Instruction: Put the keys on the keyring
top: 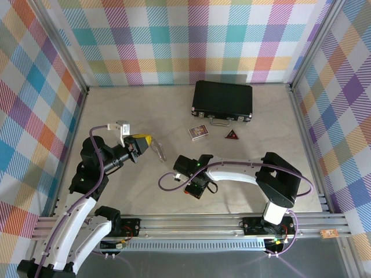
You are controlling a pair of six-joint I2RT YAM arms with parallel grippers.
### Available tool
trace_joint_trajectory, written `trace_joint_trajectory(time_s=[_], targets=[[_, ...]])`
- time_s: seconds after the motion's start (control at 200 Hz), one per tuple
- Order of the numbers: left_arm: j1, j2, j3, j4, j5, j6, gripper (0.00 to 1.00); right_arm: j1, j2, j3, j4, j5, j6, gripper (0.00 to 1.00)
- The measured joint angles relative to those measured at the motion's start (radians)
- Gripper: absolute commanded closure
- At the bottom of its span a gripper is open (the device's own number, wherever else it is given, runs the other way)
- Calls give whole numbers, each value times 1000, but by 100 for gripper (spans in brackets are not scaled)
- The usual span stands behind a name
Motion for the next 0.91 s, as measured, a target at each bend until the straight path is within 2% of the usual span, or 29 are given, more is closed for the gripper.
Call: trace_joint_trajectory(time_s=[0.395, 0.595, 0.745, 0.905], targets=[[0, -2, 0, 0, 2, -4, 100, 0, 45, 26, -37, -32, 31, 100], [0, -2, 0, 0, 2, -7, 100, 0, 44, 24, -36, -34, 55, 79], [0, -3, 0, 0, 4, -8, 100, 0, 1, -7, -9, -43, 90, 70], [0, -12, -1, 0, 5, -11, 100, -21, -124, -74, 60, -79, 153, 62]])
